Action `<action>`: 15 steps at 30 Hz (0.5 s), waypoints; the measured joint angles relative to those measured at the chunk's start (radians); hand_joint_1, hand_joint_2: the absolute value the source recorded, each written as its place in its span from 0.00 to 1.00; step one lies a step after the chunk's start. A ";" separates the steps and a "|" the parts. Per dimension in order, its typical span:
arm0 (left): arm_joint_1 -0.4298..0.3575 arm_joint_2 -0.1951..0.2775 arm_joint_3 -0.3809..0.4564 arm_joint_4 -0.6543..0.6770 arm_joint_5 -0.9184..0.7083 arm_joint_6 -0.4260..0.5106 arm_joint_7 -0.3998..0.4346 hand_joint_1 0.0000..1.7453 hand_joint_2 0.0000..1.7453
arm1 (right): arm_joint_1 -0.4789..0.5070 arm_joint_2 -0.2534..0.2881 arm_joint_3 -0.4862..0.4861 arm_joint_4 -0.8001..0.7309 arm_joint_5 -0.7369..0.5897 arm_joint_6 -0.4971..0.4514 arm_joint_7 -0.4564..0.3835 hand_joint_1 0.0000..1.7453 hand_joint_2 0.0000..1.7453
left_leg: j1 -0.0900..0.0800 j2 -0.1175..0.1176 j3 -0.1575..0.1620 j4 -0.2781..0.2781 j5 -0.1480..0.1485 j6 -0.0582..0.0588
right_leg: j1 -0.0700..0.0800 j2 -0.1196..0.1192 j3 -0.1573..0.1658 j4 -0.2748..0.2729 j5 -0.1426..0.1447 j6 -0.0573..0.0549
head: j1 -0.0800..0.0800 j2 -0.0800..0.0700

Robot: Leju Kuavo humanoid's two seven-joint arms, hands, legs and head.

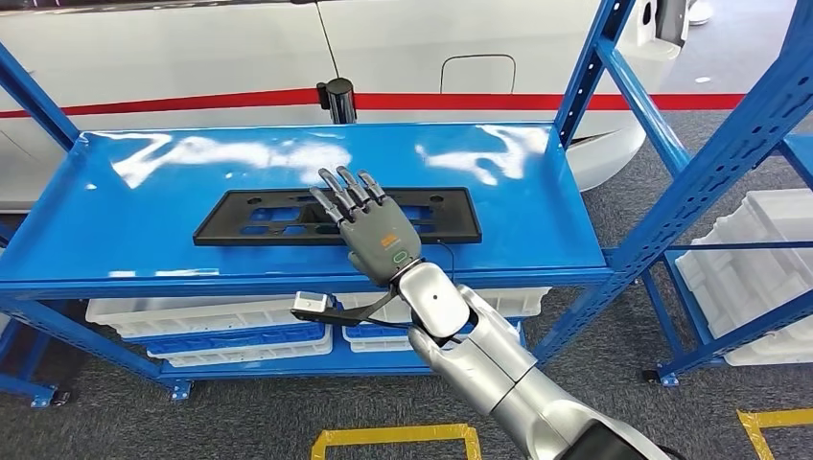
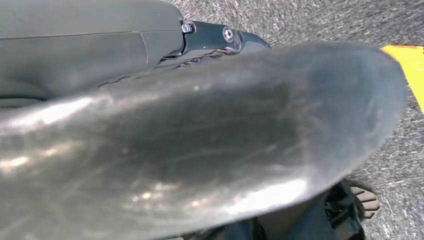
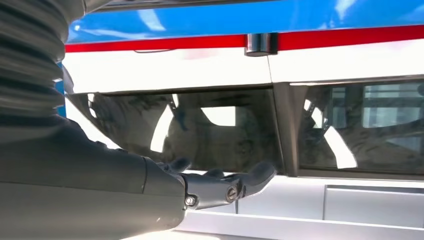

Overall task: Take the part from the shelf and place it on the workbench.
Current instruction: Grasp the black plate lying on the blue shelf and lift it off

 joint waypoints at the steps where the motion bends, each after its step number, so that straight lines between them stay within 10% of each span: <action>1: 0.000 0.000 0.002 0.000 -0.001 0.000 0.000 0.00 0.00 | 0.001 -0.001 -0.001 -0.002 0.000 0.001 0.001 0.00 1.00 | 0.002 0.000 0.003 -0.002 -0.002 -0.005 | 0.000 0.002 -0.001 0.001 -0.002 -0.012 | -0.001 0.000; 4: -0.001 0.000 0.005 0.000 -0.005 0.000 -0.001 0.00 0.00 | 0.001 -0.001 -0.005 -0.005 0.001 0.005 0.002 0.00 1.00 | 0.007 0.002 -0.013 0.046 -0.033 -0.015 | -0.005 0.004 0.008 0.002 -0.012 -0.040 | -0.001 0.000; 7: 0.000 0.000 0.008 0.000 -0.006 0.000 -0.001 0.00 0.00 | 0.003 -0.001 -0.006 -0.006 0.002 0.010 0.002 0.00 1.00 | 0.007 0.002 -0.129 0.256 -0.116 -0.015 | 0.002 0.004 0.021 0.001 -0.022 -0.061 | -0.001 0.000; 9: 0.002 0.001 0.009 0.000 -0.007 0.000 -0.001 0.00 0.00 | 0.007 -0.001 -0.006 -0.005 0.002 0.013 0.002 0.00 1.00 | 0.006 0.002 -0.187 0.321 -0.108 -0.011 | 0.008 0.005 0.033 0.002 -0.031 -0.067 | -0.001 0.000; 13: 0.002 0.001 0.009 0.000 -0.013 0.000 0.001 0.00 0.00 | 0.008 0.002 -0.006 -0.002 -0.005 0.016 -0.005 0.00 1.00 | 0.004 0.001 -0.117 0.097 0.055 0.002 | 0.015 0.010 0.063 0.004 -0.053 -0.057 | -0.001 0.000; 15: 0.000 0.001 0.010 0.001 -0.017 0.000 0.002 0.00 0.00 | 0.006 0.007 -0.005 0.004 -0.011 0.018 -0.015 0.00 1.00 | -0.003 0.000 -0.099 0.043 0.069 0.003 | 0.019 0.011 0.062 0.004 -0.059 -0.047 | 0.000 0.000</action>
